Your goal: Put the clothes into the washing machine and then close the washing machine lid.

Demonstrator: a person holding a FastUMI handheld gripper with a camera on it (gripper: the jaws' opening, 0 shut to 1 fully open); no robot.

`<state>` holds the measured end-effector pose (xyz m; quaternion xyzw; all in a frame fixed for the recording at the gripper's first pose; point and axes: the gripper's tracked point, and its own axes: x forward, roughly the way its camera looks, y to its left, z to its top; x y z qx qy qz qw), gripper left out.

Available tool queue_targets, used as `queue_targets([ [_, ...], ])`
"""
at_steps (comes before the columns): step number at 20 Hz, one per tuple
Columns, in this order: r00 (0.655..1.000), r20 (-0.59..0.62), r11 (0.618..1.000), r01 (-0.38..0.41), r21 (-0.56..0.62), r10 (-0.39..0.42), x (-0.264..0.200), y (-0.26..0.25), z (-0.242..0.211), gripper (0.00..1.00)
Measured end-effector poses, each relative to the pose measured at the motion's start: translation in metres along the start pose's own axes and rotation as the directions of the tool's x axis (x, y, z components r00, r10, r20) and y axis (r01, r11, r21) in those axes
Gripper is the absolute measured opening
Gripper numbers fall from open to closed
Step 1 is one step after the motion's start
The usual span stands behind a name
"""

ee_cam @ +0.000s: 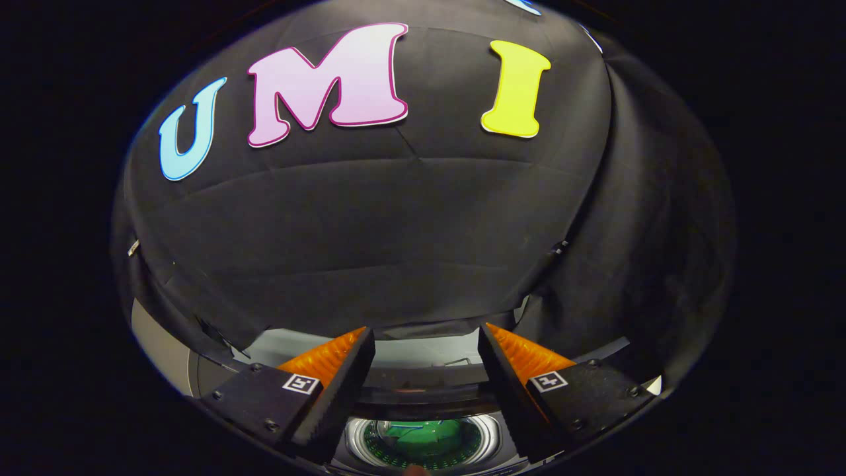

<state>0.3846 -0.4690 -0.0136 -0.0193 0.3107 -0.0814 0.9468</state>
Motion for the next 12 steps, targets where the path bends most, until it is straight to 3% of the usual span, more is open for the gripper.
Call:
queue_targets([
  [12,1.000,0.024,1.000,0.009,-0.008,-0.009,-0.048,-0.006,-0.038,0.99],
])
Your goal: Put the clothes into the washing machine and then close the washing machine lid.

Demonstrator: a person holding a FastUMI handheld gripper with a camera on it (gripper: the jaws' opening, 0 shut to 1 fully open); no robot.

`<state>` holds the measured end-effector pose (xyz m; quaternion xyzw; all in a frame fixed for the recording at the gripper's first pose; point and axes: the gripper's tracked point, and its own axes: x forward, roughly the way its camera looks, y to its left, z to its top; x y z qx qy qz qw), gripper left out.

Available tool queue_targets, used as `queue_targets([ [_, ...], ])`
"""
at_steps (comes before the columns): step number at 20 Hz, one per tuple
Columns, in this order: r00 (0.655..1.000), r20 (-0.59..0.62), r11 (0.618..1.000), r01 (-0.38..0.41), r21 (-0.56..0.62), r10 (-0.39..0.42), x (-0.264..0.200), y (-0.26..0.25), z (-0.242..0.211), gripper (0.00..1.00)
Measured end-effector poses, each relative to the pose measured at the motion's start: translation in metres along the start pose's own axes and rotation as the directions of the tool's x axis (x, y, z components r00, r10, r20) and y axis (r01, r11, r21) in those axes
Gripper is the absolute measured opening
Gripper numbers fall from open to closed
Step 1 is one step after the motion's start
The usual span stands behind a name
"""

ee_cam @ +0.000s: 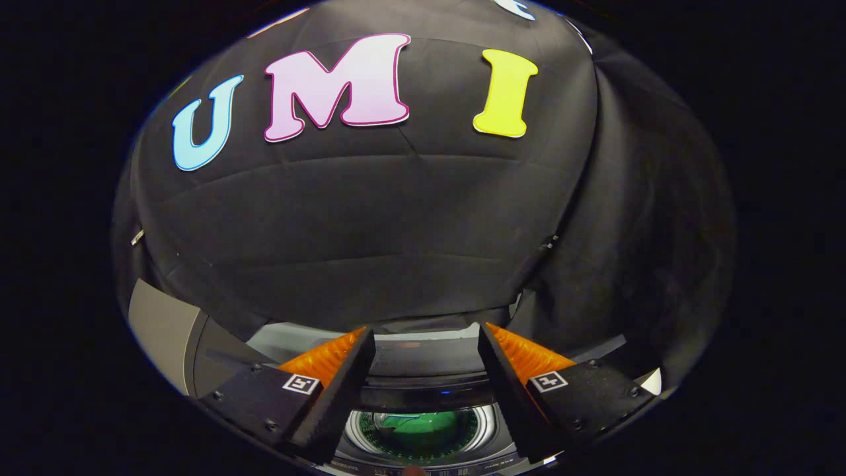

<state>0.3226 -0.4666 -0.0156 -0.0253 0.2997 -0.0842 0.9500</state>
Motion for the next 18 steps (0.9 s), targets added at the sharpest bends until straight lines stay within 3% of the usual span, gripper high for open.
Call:
queue_targets([
  [18,0.995,-0.096,1.000,-0.027,0.001,0.027,-0.017,0.001,-0.057,0.99],
])
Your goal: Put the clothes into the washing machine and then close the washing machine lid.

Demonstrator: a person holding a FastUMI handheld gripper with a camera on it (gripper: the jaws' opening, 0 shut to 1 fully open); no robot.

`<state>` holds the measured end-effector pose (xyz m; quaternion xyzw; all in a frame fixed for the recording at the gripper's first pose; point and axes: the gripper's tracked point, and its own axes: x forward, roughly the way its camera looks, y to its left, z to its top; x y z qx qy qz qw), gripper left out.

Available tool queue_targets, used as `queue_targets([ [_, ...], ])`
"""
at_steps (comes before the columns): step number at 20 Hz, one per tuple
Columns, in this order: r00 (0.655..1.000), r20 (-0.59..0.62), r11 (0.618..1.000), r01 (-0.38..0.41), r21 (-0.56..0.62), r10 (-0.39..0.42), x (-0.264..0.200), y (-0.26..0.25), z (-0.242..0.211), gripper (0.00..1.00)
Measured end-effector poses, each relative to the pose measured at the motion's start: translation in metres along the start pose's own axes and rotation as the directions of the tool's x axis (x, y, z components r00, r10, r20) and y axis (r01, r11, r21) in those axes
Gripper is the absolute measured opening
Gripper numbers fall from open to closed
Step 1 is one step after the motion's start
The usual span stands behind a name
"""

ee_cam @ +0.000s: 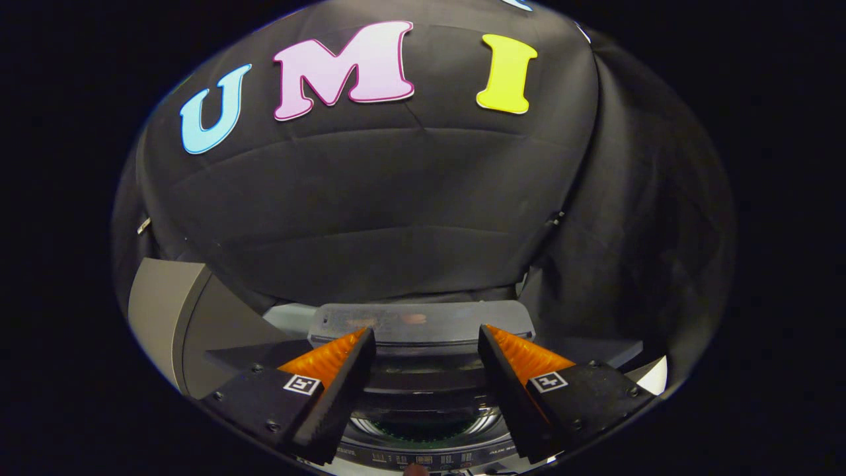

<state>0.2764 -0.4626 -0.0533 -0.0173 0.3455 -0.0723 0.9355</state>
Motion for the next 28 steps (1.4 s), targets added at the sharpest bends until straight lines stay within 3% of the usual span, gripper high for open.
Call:
queue_targets([
  [9,0.992,-0.123,0.999,-0.016,0.031,0.020,0.006,0.000,-0.062,1.00],
  [21,0.957,-0.289,1.000,-0.006,0.012,0.010,0.010,-0.008,-0.157,1.00],
  [25,0.974,-0.224,1.000,-0.022,0.015,0.025,-0.001,-0.004,-0.133,0.99],
  [28,0.997,-0.064,0.999,-0.041,0.024,0.042,-0.030,0.003,-0.075,1.00],
])
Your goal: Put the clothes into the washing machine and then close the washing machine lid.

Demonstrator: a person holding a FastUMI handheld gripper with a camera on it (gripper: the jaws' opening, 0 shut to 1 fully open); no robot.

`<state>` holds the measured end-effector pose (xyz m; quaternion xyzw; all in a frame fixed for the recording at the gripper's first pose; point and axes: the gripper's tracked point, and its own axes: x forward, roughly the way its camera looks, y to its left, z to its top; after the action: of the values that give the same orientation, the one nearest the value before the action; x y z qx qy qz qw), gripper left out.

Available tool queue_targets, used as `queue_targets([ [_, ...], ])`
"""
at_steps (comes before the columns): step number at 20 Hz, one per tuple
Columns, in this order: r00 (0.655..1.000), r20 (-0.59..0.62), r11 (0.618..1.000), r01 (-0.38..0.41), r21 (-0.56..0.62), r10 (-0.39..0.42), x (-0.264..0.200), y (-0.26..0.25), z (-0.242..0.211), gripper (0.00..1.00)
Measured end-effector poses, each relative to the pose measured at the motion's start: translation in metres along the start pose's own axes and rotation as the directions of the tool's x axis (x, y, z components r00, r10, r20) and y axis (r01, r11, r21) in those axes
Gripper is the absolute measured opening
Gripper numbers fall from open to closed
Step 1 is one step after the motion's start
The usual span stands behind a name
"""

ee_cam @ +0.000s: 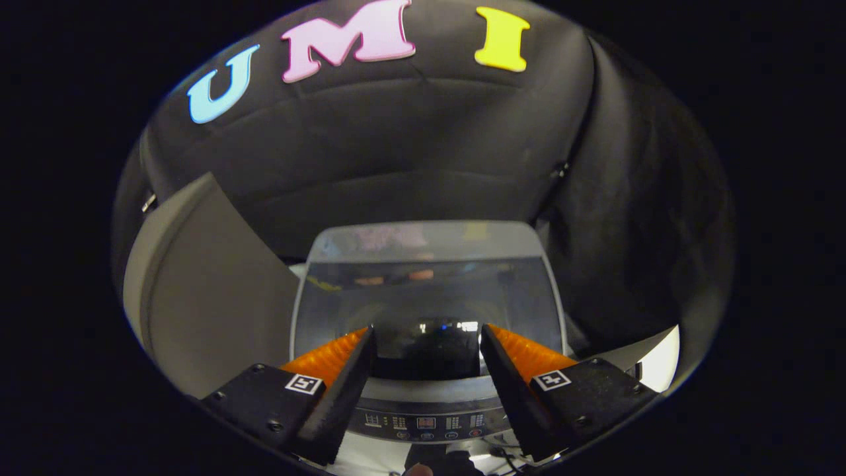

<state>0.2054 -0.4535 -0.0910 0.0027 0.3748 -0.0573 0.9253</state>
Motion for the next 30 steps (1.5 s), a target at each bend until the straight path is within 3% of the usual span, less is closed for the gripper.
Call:
queue_targets([
  [4,0.975,0.223,1.000,-0.019,-0.009,0.020,-0.060,0.007,0.072,1.00],
  [8,0.901,0.430,0.998,-0.047,-0.052,0.065,-0.118,0.019,0.129,1.00],
  [13,0.801,0.585,0.992,-0.090,-0.091,0.126,-0.194,0.044,0.171,0.99],
  [18,0.734,0.666,0.991,-0.104,-0.083,0.133,-0.244,0.055,0.184,0.99],
  [22,0.655,0.743,0.990,-0.125,-0.071,0.136,-0.278,0.064,0.196,0.99],
  [26,0.623,0.771,0.990,-0.127,-0.067,0.132,-0.293,0.068,0.198,0.99],
  [30,0.628,0.767,0.991,-0.109,-0.077,0.129,-0.298,0.075,0.199,0.99],
])
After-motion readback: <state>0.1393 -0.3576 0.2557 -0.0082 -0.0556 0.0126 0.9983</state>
